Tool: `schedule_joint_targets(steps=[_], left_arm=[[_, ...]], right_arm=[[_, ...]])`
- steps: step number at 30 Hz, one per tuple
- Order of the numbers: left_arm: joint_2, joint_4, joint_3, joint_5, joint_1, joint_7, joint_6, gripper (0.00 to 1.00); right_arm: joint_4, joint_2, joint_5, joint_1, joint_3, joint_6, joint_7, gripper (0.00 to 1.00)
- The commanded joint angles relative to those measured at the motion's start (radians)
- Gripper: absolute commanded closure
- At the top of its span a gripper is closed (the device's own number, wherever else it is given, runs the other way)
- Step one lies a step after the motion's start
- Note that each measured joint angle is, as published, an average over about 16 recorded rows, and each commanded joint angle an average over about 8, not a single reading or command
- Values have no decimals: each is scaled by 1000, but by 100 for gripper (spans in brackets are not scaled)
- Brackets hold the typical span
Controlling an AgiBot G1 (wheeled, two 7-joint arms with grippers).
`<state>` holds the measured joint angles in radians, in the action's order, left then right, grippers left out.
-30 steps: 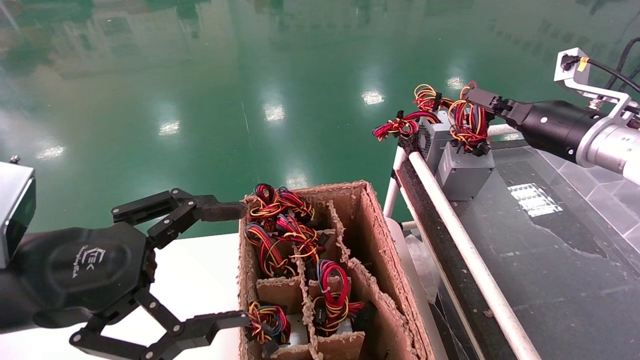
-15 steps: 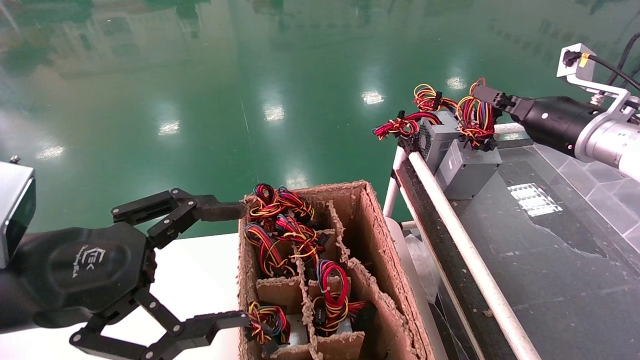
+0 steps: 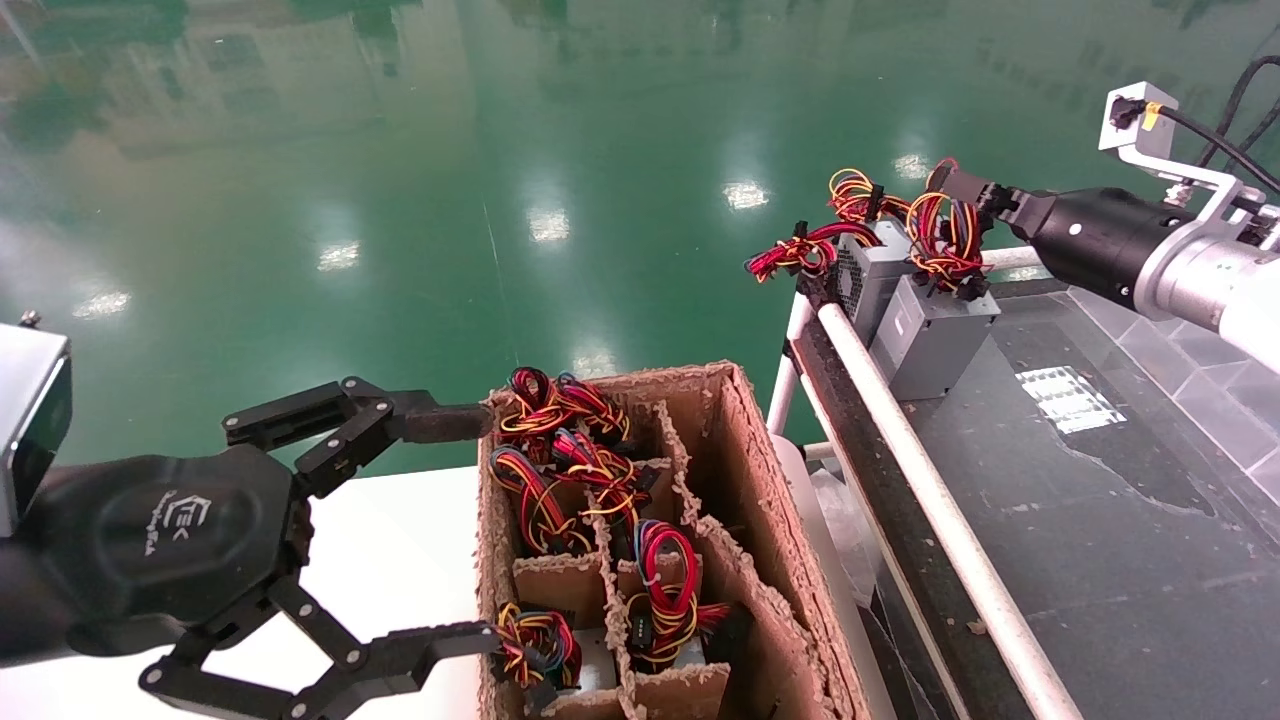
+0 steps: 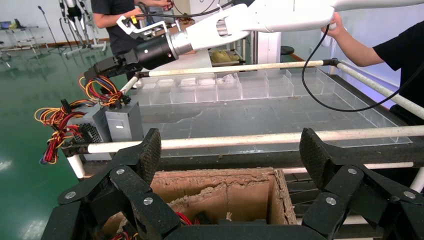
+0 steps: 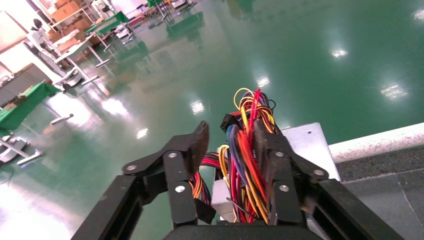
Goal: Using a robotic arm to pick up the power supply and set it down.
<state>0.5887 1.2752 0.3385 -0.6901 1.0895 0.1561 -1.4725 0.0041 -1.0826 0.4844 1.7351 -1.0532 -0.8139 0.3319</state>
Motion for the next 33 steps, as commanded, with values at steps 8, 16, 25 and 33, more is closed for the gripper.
schedule_joint_targets(steps=[8, 16, 25, 33], left_arm=[[0, 0, 0, 0, 0, 0, 0, 0], [0, 0, 0, 0, 0, 0, 0, 0], [0, 0, 1, 0, 0, 0, 0, 0], [0, 0, 1, 1, 0, 0, 0, 0]], right_arm=[[4, 1, -8, 6, 6, 10, -39, 0], [13, 8, -35, 14, 25, 15, -99, 0], [22, 30, -84, 38, 60, -19, -156, 0], [29, 57, -127, 65, 90, -67, -180, 0]])
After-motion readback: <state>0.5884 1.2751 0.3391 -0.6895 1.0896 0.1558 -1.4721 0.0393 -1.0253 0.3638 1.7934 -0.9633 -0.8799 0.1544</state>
